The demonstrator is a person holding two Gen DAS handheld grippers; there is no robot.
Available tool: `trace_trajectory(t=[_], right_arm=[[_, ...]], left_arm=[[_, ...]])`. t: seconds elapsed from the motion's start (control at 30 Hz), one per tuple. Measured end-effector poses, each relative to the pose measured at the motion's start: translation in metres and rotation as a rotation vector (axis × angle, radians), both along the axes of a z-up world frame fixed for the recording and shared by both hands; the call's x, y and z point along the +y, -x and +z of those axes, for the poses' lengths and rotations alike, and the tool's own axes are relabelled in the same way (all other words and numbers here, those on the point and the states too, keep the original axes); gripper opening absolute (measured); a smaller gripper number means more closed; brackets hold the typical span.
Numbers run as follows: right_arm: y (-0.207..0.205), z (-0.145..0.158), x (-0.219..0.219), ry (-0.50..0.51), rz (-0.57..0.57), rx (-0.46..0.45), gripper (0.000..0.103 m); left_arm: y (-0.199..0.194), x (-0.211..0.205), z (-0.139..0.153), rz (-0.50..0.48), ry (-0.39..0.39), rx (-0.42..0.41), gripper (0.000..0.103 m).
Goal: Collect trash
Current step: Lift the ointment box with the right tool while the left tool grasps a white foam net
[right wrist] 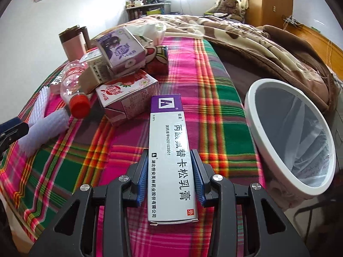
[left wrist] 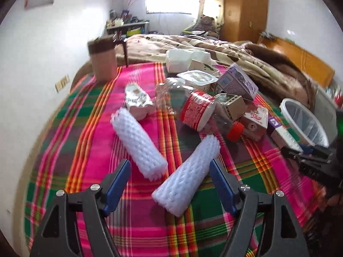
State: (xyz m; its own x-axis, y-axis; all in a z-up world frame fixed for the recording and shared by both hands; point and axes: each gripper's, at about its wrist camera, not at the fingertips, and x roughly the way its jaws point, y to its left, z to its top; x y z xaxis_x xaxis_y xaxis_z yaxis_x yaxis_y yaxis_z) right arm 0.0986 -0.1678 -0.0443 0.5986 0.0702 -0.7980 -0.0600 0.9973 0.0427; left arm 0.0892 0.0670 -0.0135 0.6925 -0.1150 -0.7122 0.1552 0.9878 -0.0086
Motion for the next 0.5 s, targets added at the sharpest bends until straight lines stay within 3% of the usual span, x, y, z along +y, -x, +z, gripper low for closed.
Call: trace_trajectory(t=[0.13, 0.23, 0.5], right_arm=[[-0.002, -0.002, 0.002, 0.022, 0.001, 0.004, 0.041], [-0.004, -0.001, 0.002, 0.021, 0.008, -0.002, 0.051], [-0.008, -0.002, -0.001, 0.018, -0.005, 0.002, 0.052]], left_arm=[[-0.011, -0.01, -0.011, -0.063, -0.003, 0.039, 0.077], [-0.017, -0.018, -0.021, -0.081, -0.017, 0.065, 0.077], [-0.021, -0.036, -0.027, -0.121, -0.032, 0.092, 0.077]])
